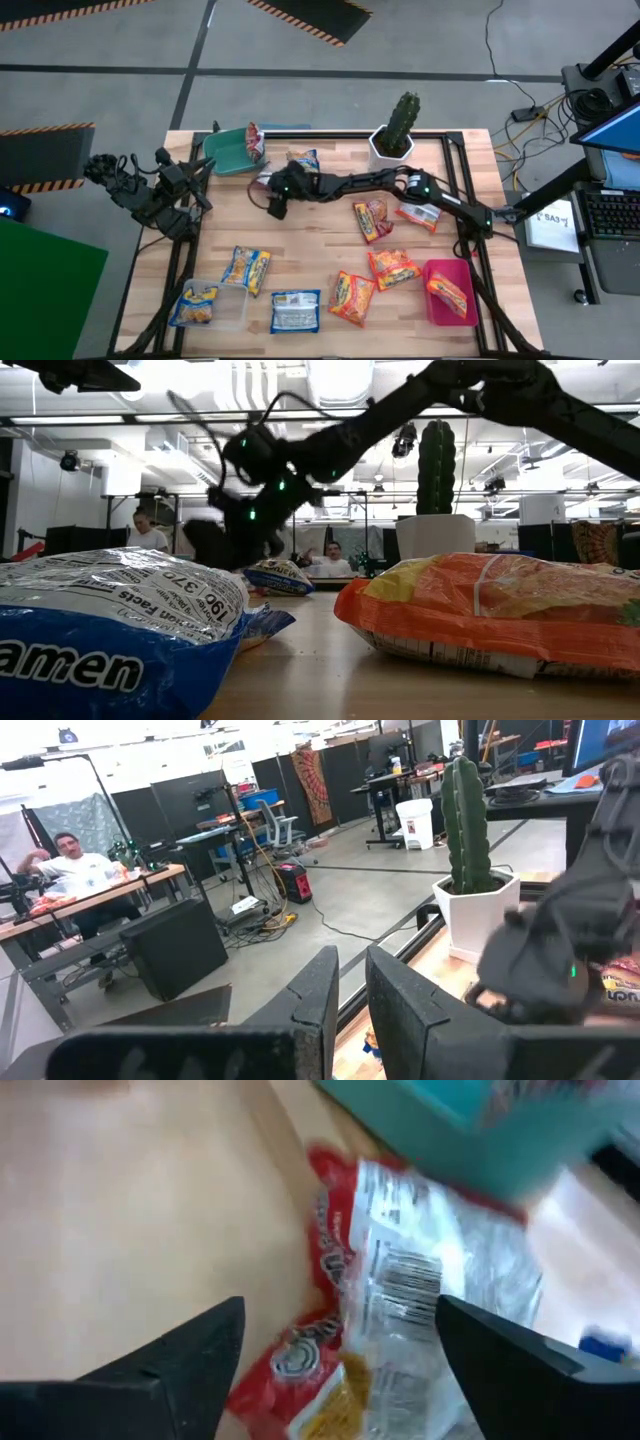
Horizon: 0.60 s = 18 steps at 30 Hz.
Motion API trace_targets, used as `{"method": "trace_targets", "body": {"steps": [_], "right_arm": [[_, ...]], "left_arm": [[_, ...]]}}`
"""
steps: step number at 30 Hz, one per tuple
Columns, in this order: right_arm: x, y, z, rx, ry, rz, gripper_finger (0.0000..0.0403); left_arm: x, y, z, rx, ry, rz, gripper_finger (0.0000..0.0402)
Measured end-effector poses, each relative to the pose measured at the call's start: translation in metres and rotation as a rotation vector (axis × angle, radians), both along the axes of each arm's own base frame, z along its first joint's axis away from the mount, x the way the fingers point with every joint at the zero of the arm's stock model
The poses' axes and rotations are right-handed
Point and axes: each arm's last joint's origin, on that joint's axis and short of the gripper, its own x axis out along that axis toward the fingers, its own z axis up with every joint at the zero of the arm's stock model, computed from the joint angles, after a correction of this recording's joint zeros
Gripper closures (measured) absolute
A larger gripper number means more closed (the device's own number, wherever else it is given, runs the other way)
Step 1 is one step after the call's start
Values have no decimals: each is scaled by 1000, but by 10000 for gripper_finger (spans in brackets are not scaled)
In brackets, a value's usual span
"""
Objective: Sort Maruchan noodles
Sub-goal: Put the left red noodle pack into the green bin
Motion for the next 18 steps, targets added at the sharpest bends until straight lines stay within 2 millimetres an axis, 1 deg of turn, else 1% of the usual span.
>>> {"method": "trace_targets", "body": {"steps": [2, 4, 8, 12, 18], "right_arm": [[-1, -2, -8, -10, 14, -76, 83], [-1, -3, -13, -17, 16, -104, 92], [-1, -4, -16, -31, 24, -129, 126], [-1, -4, -16, -32, 26, -133, 185], [-1, -4, -16, -6, 16, -149, 307]], "left_arm": [[0, 0, 0, 0, 0, 0, 365], [0, 0, 0, 0, 0, 0, 365], [0, 0, 0, 0, 0, 0, 365], [0, 0, 0, 0, 0, 0, 365], [0, 0, 0, 0, 0, 0, 365]]}}
